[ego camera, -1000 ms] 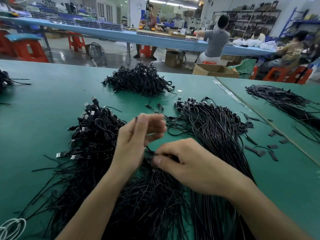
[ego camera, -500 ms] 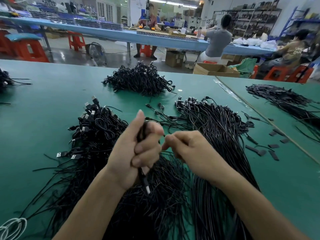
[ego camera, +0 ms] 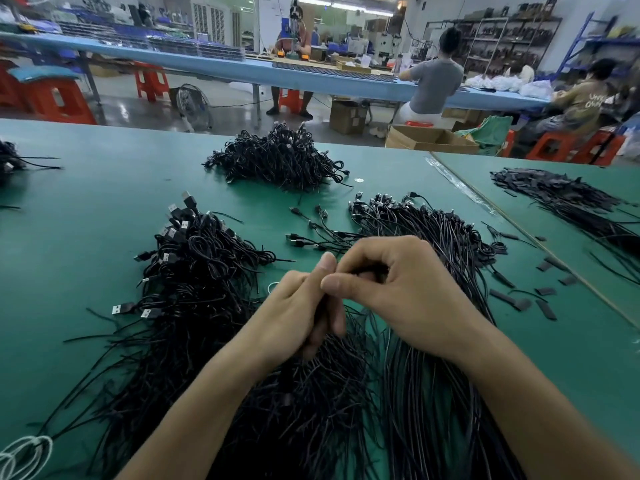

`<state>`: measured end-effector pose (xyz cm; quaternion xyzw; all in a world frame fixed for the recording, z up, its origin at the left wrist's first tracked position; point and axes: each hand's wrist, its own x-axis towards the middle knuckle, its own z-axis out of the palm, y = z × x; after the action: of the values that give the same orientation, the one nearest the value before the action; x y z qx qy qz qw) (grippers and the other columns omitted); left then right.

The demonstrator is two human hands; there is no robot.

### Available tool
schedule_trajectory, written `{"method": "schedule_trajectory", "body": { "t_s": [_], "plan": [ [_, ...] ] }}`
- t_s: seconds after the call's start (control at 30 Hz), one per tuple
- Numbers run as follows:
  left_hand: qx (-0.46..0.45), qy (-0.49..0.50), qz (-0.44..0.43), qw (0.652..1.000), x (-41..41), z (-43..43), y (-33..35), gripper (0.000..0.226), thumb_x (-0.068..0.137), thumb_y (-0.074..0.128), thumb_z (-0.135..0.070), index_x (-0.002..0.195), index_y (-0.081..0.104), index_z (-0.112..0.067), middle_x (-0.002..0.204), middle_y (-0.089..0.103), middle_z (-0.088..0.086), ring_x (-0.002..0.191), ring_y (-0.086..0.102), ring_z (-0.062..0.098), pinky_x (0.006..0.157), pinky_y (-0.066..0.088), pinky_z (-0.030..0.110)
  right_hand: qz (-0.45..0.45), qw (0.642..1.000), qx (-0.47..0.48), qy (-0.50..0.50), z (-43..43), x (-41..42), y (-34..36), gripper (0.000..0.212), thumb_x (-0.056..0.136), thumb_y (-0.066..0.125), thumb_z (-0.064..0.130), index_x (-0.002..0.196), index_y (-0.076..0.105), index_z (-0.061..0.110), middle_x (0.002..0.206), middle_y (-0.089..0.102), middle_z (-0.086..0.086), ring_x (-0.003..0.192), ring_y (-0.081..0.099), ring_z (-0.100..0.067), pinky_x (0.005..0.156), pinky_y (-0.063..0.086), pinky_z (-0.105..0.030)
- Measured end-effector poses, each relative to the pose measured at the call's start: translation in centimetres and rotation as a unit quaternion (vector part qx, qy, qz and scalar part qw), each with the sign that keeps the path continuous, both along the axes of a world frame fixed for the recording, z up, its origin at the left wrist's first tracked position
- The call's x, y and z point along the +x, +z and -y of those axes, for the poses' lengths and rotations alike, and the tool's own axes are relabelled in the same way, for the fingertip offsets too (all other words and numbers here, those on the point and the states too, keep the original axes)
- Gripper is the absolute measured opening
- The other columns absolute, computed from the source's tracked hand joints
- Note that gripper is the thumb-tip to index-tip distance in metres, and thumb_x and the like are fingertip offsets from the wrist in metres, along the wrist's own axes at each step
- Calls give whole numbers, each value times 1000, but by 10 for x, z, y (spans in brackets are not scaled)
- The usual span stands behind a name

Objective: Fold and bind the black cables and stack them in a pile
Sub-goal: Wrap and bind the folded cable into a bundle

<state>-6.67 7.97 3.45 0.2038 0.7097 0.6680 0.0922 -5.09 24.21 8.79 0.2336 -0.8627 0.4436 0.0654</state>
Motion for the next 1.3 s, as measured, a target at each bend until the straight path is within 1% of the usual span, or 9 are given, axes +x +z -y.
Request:
{"method": "schedule_trajectory", "body": {
  "t_s": [0.1,0.17,0.37,0.5,0.63,0.8,0.93,1.03,1.3],
  "plan": [
    [104,-94,99,985,5,8,8,69,98,33,-63,49,49,-18,37,29,-4,28,25,9,34,26,16,0,995,-94,-36,1,-7,-5,23,82,73,43,78,72,20,63,64,-5,54,52,-18,52,45,-35],
    [225,-147,153,951,5,12,14,62,99,39,-53,48,47,-19,38,30,-7,28,29,3,33,26,13,22,990,-123,-65,4,-8,-11,21,84,68,42,78,71,22,60,62,-1,52,51,-4,51,40,-23],
    [430,7,161,888,-5,7,18,52,94,45,-49,61,70,-18,55,58,-5,47,59,7,41,45,14,52,994,97,-25,17,6,-27,33,101,55,29,68,57,25,59,56,-1,47,43,-7,47,37,-25],
    [223,135,-27,965,-12,1,4,44,94,42,-42,91,73,-11,81,76,7,80,74,19,67,56,20,49,970,234,41,20,14,-22,23,100,46,33,81,52,21,77,57,6,74,55,-19,71,49,-46],
    [-24,89,-82,992,-8,0,-1,49,96,40,-44,59,69,-28,57,67,-7,53,62,4,53,46,14,-8,978,207,24,10,15,-4,19,96,59,39,84,65,26,86,63,14,83,60,-6,78,52,-42],
    [6,-37,62,997,1,3,6,63,90,36,-64,51,58,-18,40,34,-2,32,33,12,37,29,16,-17,999,40,9,-1,9,4,13,87,76,23,74,72,24,68,71,15,70,67,-6,69,49,-22],
    [26,-117,102,988,1,12,9,68,97,35,-67,51,41,-17,43,24,-3,33,23,11,36,21,18,47,997,-60,11,1,6,-4,12,86,77,21,83,66,21,70,68,-8,63,59,-36,62,50,-50],
    [54,-162,135,976,1,17,8,61,95,38,-63,51,37,-20,43,32,-4,32,33,10,34,23,18,72,995,-53,36,-3,2,-2,10,88,75,20,86,65,17,78,66,-7,66,57,-21,66,51,-42],
    [63,19,54,996,-1,-5,2,59,92,48,-51,43,47,-19,49,45,4,46,46,12,48,39,20,10,999,-28,-25,-4,-2,-11,17,86,76,18,77,61,22,71,65,5,60,57,-7,60,47,-27]
  ]
}}
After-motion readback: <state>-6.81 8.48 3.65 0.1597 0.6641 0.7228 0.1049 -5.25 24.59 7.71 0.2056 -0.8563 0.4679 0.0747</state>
